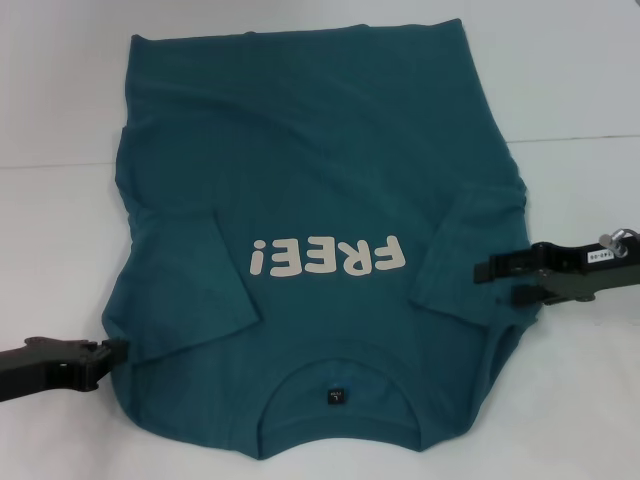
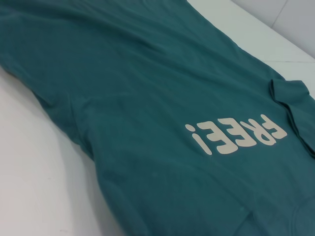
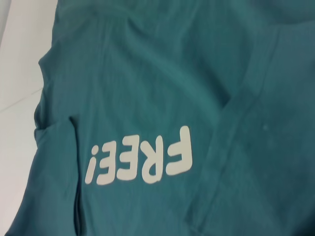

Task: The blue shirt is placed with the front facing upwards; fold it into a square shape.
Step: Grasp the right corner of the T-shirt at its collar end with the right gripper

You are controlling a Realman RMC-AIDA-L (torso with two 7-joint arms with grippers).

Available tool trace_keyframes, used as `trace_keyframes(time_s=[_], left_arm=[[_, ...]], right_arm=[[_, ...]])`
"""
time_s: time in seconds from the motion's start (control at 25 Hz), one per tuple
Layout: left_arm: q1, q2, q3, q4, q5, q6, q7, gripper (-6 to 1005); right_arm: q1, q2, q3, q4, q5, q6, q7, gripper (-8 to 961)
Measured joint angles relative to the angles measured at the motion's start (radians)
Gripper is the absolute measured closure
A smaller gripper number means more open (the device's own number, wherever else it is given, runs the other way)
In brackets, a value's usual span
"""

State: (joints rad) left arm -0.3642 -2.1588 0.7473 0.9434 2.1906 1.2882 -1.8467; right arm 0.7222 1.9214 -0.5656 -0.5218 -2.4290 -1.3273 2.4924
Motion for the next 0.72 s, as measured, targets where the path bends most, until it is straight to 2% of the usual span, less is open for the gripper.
trace_keyframes(time_s=[0.36,0.52,0.72], left_arm=[[-0.003,0.002,0.000,-0.002,0.000,-0.003,0.002,997],[-0.004,0.002,0.000,-0.002,0.000,-0.003,0.003,997],[0.000,0.002,0.000,-0.002,0.000,-0.003,0.004,996]], right_arm=[[0.026,0.003,-0.003,0.013,0.024,0.027,-0.012,99],[0.006,-0.013,0.007,0.003,0.051,-0.003,-0.013,100],[-0.061,-0.033,0.011,-0.034,0.068,-0.073,-0.013,100]])
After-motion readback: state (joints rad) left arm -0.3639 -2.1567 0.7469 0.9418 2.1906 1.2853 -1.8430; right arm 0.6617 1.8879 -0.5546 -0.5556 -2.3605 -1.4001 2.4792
